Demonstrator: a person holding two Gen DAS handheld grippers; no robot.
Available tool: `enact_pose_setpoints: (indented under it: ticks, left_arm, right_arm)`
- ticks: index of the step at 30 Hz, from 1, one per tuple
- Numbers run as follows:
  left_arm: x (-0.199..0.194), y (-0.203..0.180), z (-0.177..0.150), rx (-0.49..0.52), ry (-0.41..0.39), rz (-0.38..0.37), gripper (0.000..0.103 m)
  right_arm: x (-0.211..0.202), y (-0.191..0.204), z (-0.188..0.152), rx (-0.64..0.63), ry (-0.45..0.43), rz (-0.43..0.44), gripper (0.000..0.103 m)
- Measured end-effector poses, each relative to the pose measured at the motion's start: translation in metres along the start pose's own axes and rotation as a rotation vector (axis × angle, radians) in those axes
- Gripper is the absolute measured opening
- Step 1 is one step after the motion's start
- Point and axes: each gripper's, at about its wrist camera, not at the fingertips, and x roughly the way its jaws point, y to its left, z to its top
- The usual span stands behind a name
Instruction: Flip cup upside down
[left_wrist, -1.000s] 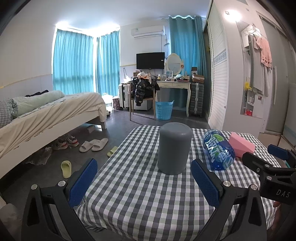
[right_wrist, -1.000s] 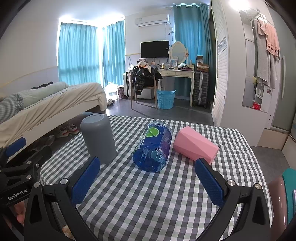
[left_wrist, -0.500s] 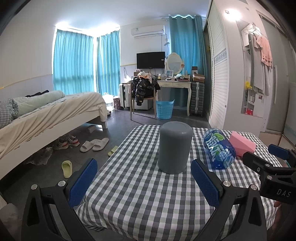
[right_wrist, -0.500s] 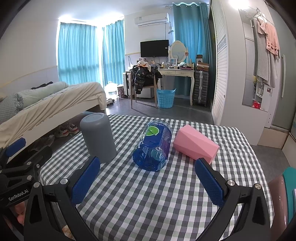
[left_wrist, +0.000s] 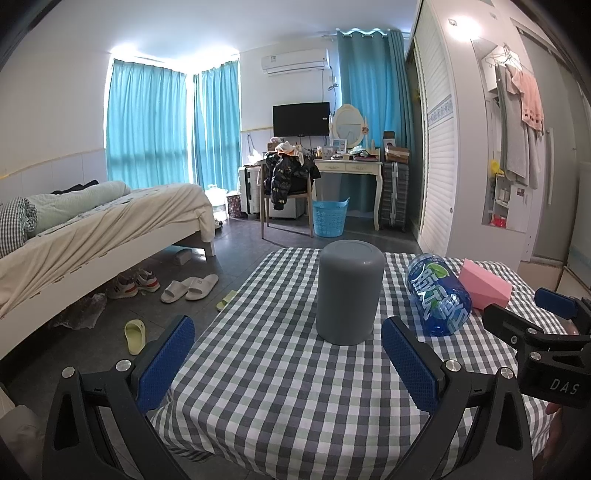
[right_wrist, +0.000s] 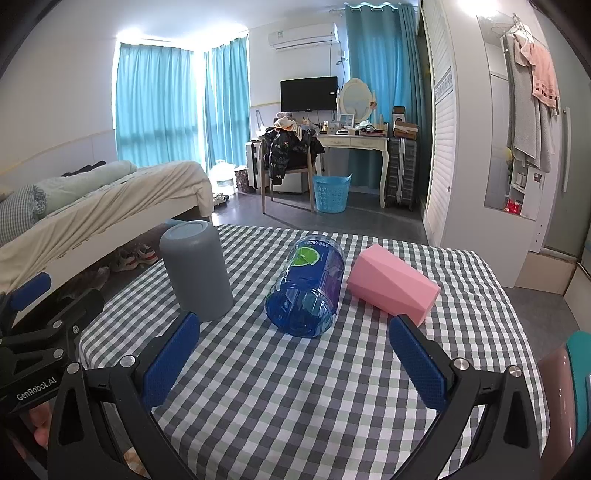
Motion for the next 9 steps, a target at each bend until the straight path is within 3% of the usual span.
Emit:
enact_pose_setpoints:
  ticks: [9]
  left_arm:
    - [0.0005, 0.0007, -0.001, 0.002, 0.0, 0.002, 0.103]
  right_arm:
    - [-0.0002, 0.0004, -0.0004, 0.0, 0.003, 0.002, 0.103]
